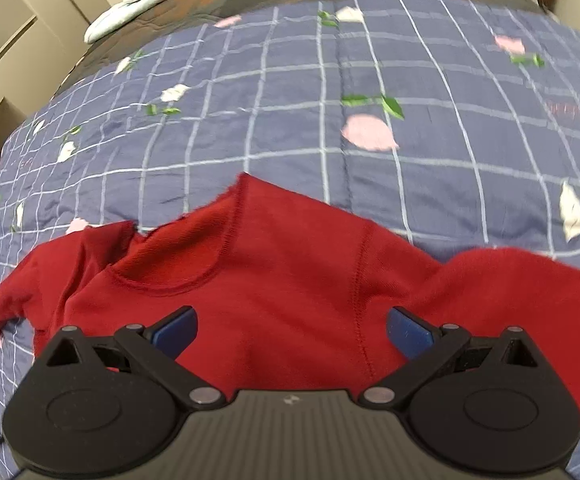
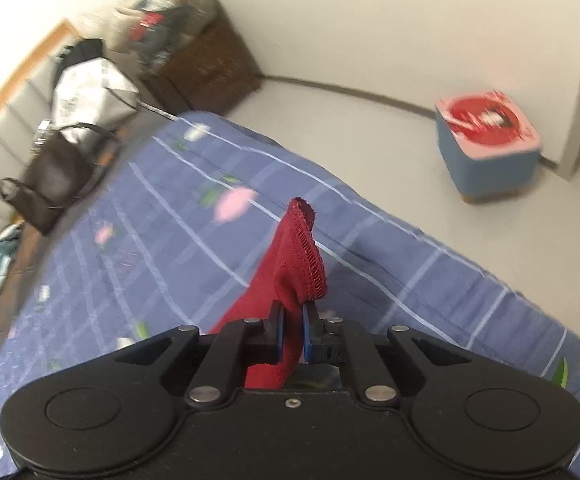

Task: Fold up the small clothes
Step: 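Grasp the sleeve cuff of the red sweater with the right tool, then lift the cuff and fold the sleeve across the sweater body with the right tool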

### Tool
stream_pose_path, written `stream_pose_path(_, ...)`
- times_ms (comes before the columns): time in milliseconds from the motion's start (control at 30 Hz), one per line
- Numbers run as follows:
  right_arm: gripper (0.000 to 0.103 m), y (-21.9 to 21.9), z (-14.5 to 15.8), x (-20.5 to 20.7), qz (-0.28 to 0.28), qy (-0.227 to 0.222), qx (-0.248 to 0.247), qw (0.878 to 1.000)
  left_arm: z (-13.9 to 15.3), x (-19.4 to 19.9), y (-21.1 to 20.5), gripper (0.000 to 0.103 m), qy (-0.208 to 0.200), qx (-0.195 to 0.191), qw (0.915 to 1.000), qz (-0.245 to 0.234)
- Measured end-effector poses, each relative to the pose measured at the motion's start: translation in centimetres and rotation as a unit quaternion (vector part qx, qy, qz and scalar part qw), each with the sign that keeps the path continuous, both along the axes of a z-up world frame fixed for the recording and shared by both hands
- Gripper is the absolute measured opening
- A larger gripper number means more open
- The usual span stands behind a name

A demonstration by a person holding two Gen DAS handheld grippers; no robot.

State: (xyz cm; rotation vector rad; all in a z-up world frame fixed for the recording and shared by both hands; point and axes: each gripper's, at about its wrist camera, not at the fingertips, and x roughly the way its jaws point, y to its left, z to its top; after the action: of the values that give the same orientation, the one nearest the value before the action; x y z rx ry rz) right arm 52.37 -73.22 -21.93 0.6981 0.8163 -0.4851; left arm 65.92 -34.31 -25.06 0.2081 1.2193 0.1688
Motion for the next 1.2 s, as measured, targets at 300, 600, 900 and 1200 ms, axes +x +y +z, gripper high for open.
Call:
stream_pose_path(300,0.009,8.3,8.2,1.5,0.115,-0.049,-0.049,0.991,6.4,-1.4,7.1,0.103,-0.041,-0.076,0.9959,0.029)
stream_pose_path(600,0.009,22.7,13.8,3.7,0.224,-0.091,-0.079,0.967,9.3,-3.0,16.6,0.103,-0.063,-0.136,0.9880,0.036)
stream_pose_path(900,0.009,39.1,12.8,4.1,0.311,-0.088,-0.074,0.943,10.6,-4.8,27.1,0.103,-0.084,-0.173,0.9796,0.057)
stream_pose_path(1200,0.009,49.1,4.6,3.7,0.372,-0.043,-0.045,0.926,7.3,-5.6,33.5,0.103,-0.092,-0.186,0.9751,0.078)
